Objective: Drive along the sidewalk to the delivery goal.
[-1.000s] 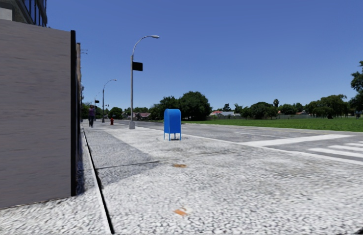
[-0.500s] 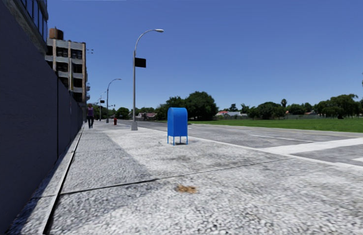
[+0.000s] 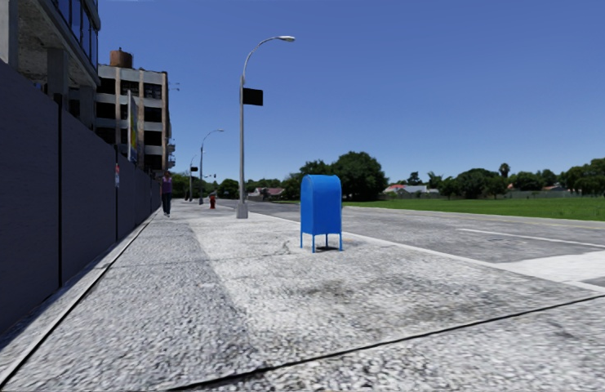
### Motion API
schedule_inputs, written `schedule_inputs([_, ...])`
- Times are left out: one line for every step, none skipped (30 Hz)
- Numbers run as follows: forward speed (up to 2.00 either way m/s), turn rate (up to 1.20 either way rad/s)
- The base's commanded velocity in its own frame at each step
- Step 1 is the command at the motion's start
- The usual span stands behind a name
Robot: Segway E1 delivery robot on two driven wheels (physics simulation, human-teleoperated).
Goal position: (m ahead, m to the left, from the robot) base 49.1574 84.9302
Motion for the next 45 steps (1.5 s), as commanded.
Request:
schedule_inputs([2.0,0.25])
schedule_inputs([2.0,0.25])
schedule_inputs([2.0,0.25])
schedule_inputs([2.0,0.25])
schedule_inputs([2.0,0.25])
schedule_inputs([2.0,0.25])
schedule_inputs([2.0,0.25])
schedule_inputs([2.0,0.25])
schedule_inputs([2.0,0.25])
schedule_inputs([2.0,0.25])
schedule_inputs([2.0,0.25])
schedule_inputs([2.0,0.25])
schedule_inputs([2.0,0.25])
schedule_inputs([2.0,0.26])
schedule_inputs([2.0,0.33])
schedule_inputs([2.0,0.33])
schedule_inputs([2.0,0.35])
schedule_inputs([2.0,0.36])
schedule_inputs([2.0,0.36])
schedule_inputs([2.0,0.36])
schedule_inputs([2.0,0.36])
schedule_inputs([2.0,0.36])
schedule_inputs([2.0,0.36])
schedule_inputs([2.0,0.36])
schedule_inputs([2.0,0.36])
schedule_inputs([2.0,0.36])
schedule_inputs([2.0,0.39])
schedule_inputs([2.0,0.39])
schedule_inputs([2.0,0.39])
schedule_inputs([2.0,0.39])
schedule_inputs([2.0,0.4])
schedule_inputs([2.0,0.4])
schedule_inputs([2.0,0.4])
schedule_inputs([2.0,0.4])
schedule_inputs([2.0,0.4])
schedule_inputs([2.0,0.4])
schedule_inputs([2.0,0.4])
schedule_inputs([2.0,0.4])
schedule_inputs([2.0,0.4])
schedule_inputs([2.0,0.4])
schedule_inputs([2.0,0.4])
schedule_inputs([2.0,0.4])
schedule_inputs([2.0,0.39])
schedule_inputs([2.0,0.38])
schedule_inputs([2.0,0.38])
